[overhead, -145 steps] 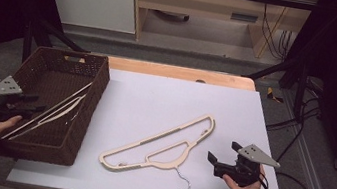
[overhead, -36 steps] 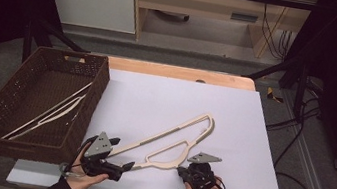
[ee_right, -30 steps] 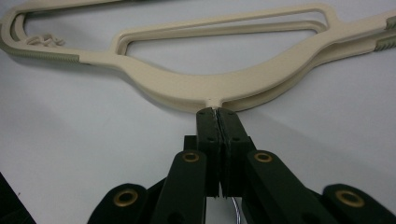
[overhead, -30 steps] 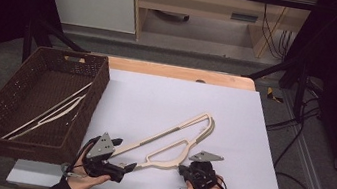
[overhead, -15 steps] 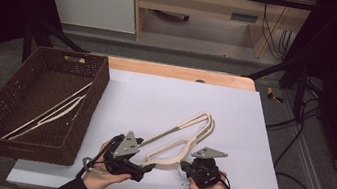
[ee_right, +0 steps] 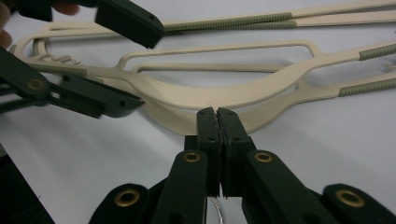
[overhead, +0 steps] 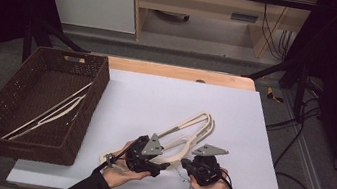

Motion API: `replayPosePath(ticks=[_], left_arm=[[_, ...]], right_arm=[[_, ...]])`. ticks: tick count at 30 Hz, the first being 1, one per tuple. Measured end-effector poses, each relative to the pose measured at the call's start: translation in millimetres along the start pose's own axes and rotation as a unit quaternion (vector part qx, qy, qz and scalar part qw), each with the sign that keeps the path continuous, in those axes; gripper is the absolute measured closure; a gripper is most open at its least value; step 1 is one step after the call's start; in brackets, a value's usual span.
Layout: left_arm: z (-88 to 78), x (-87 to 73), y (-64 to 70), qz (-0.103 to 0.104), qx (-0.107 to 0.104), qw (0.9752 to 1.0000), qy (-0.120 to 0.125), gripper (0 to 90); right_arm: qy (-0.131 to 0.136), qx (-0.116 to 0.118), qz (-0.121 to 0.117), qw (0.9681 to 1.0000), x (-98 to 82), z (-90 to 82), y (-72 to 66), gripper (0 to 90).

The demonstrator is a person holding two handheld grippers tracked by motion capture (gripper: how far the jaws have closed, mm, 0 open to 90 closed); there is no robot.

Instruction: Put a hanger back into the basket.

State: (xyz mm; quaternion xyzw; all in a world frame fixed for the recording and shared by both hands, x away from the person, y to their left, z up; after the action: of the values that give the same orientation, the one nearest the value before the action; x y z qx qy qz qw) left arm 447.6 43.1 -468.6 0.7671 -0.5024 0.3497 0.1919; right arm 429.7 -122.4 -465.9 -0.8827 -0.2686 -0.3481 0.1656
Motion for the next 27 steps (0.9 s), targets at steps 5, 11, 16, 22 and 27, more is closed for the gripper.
replayPosePath(ticks=[5, 11, 16, 22, 27], left_arm=[[13.3, 1.4, 3.5, 0.01, -0.005, 0.9998, -0.018, 49.6], [24.8, -0.7, 7.1, 0.03, 0.004, 0.9984, -0.047, 58.3], [22.9, -0.9, 7.4, 0.031, 0.016, 0.9981, -0.05, 69.1], [20.4, -1.2, 10.9, 0.041, 0.02, 0.9972, -0.059, 71.5], [16.4, -1.5, 10.8, 0.044, 0.024, 0.9969, -0.061, 73.9]], right_arm=[[-0.002, -0.005, -0.004, 1.0, 1.7, -1.0, -1.1, 89.2], [0.003, -0.003, -0.009, 0.9999, 3.6, -4.7, -2.0, 89.1], [0.005, 0.002, -0.007, 1.0, 4.3, -6.5, -2.4, 89.1], [0.005, 0.006, -0.002, 1.0, 5.1, -7.6, -5.0, 88.5], [0.045, 0.034, 0.002, 0.9984, 9.5, -19.9, 1.2, 77.6]])
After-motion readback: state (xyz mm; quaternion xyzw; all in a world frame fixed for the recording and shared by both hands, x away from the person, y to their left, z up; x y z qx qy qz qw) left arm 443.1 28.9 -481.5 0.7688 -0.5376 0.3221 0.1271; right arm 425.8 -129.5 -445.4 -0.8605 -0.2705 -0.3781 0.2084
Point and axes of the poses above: each handheld gripper's, and its own axes: z roughly forward along the jaws, x roughly out of its top, y roughly to its right, the point moved 4 cm from there along z, roughly forward along the jaws, and after that the axes turned 2 degrees about -x, right-handed, at the moved point
